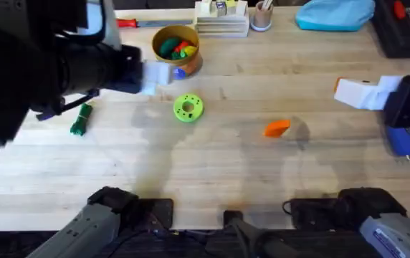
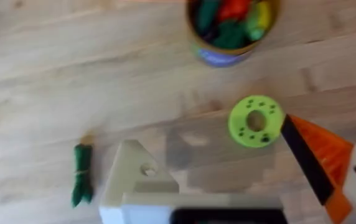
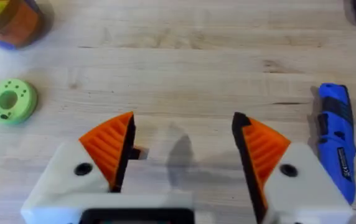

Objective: Pick up the gripper from the table and insert it into the empty holder that is missing its gripper. Then pick up a screw, insert it into the mounting hole, and use the screwdriver to tighten it. Finally, clean up the table by picking up the vegetable and placing it into the bucket.

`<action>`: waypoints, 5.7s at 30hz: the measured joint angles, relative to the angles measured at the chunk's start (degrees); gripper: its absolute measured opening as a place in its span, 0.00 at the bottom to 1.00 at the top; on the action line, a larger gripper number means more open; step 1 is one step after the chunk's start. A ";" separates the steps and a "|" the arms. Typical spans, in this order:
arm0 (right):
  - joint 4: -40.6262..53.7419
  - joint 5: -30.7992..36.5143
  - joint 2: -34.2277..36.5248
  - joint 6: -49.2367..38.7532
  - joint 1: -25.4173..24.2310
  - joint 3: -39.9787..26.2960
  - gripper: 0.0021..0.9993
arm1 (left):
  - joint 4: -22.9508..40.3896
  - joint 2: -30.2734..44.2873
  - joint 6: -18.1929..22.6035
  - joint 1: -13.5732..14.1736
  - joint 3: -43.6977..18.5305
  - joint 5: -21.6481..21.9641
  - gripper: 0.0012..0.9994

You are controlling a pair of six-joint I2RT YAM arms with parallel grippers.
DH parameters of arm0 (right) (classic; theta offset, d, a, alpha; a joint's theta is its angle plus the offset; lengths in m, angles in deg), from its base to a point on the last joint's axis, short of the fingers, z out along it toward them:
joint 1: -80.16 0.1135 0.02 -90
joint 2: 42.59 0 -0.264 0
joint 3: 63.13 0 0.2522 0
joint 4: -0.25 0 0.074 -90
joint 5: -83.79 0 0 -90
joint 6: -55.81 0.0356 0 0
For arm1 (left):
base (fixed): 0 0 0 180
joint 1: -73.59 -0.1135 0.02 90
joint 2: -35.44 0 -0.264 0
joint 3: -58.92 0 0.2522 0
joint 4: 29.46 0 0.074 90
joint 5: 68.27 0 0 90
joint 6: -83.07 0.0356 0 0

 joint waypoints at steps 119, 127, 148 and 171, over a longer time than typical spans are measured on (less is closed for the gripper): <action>9.87 -3.71 25.06 -12.68 20.25 -0.59 0.91 | -50.18 -55.87 -0.50 22.08 61.29 -15.27 0.99; 6.66 -0.20 31.49 -30.75 26.11 -0.81 0.91 | -50.61 -55.87 -0.50 22.09 61.27 -19.60 0.99; 0.87 5.24 39.15 -37.44 26.14 -1.27 0.01 | -51.07 -55.87 -0.51 22.08 61.27 -26.75 0.99; -25.85 -32.93 27.78 1.22 20.83 2.28 0.01 | -51.07 -55.89 -0.52 22.08 61.27 -27.08 0.99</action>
